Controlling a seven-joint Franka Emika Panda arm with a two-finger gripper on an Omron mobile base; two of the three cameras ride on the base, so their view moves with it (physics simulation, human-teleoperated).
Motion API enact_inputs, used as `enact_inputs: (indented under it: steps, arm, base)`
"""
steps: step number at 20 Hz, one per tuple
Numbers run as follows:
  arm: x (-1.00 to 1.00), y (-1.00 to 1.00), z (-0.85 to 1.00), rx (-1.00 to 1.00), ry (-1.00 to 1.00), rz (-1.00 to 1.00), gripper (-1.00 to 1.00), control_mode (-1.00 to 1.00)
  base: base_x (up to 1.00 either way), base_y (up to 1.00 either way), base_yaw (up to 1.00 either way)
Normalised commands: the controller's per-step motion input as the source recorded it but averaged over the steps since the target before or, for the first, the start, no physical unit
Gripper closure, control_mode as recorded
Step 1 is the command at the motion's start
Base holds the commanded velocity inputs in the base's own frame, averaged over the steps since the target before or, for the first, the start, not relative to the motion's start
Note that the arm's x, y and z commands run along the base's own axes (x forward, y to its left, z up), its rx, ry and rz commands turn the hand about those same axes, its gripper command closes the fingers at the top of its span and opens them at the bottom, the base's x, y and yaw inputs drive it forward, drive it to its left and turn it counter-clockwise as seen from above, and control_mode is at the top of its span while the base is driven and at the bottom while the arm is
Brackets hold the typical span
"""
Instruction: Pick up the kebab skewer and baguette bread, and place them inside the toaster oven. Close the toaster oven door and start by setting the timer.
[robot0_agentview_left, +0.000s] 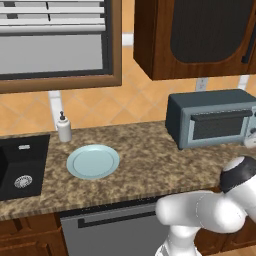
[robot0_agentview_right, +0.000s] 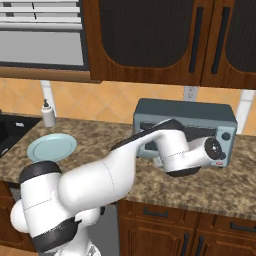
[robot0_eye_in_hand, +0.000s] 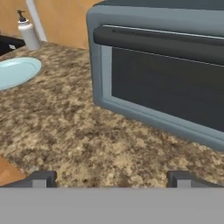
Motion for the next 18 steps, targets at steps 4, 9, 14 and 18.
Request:
enact_inputs:
  steps: [4,9,14,18]
  arm:
    - [-0.03,-0.56,0.0,0.0,-0.06,-0.01,-1.0,-1.0]
    - [-0.02,-0.54,-0.05,0.0,-0.12,0.0,-1.0,-1.0]
    - [0.0,-0.38,-0.12,0.0,-0.23,0.0,-1.0,-1.0]
    - [0.03,-0.29,-0.1,0.0,-0.36,0.0,-1.0,-1.0]
  base:
    - [0.0,0.0,0.0]
    - [0.0,0.0,0.0]
    - [0.0,0.0,0.0]
    - [0.0,0.0,0.0]
